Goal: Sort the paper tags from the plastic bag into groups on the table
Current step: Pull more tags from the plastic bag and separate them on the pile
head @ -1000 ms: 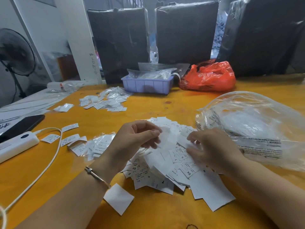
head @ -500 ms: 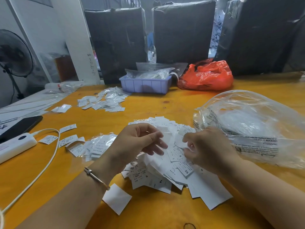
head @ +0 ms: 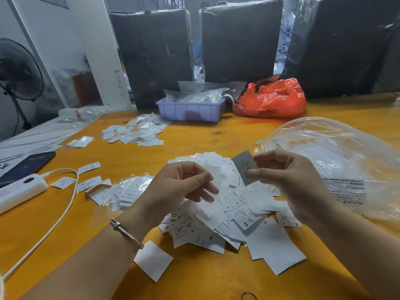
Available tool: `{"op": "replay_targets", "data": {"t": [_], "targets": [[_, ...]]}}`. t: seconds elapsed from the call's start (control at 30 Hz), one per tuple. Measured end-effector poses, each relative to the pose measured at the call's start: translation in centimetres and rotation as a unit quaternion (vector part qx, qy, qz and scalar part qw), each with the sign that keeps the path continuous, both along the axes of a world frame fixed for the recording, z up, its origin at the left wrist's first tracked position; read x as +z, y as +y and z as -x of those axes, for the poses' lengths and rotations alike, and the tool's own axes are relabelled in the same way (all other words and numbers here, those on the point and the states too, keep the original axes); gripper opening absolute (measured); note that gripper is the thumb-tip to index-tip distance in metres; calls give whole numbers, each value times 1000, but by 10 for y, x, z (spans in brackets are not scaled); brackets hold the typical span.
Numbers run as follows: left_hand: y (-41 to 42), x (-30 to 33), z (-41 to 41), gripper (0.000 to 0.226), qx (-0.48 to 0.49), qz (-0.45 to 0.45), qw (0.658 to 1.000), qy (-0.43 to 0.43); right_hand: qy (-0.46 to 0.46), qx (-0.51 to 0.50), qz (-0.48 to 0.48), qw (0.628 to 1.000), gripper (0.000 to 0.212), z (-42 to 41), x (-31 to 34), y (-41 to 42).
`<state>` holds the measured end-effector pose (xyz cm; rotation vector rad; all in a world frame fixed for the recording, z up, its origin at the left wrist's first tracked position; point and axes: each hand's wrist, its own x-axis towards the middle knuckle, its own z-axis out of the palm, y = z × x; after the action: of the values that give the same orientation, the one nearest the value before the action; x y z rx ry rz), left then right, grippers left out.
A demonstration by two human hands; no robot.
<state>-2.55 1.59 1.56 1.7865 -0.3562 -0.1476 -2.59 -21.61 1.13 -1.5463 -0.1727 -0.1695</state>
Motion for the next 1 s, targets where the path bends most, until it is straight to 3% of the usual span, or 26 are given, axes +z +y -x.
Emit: {"op": "replay_targets", "data": {"t": [0.17,0.33,0.5,0.67,0.8,1.0], "targets": [[0,1,2,32,-10,13,1000,-2,25,53,-60,996,38,6,9,3],[0,2,1,24,-16,3,1000,-13,-4,76,-64,995,47,11,12,4],[2,0,0,3,-28,-8,1000,-7,-44,83,-45,995,40,18,16,7],[3,0,0,11,-36,-8,999,-11,-80,78,17,994,34,22,17,8],[2,-1,0,14,-36,-12,999,-7,-100,95,31,990,39,27,18,11],[3,-1,0,20,-36,-27,999,-9,-114,114,43,986,28,31,18,13]]}}
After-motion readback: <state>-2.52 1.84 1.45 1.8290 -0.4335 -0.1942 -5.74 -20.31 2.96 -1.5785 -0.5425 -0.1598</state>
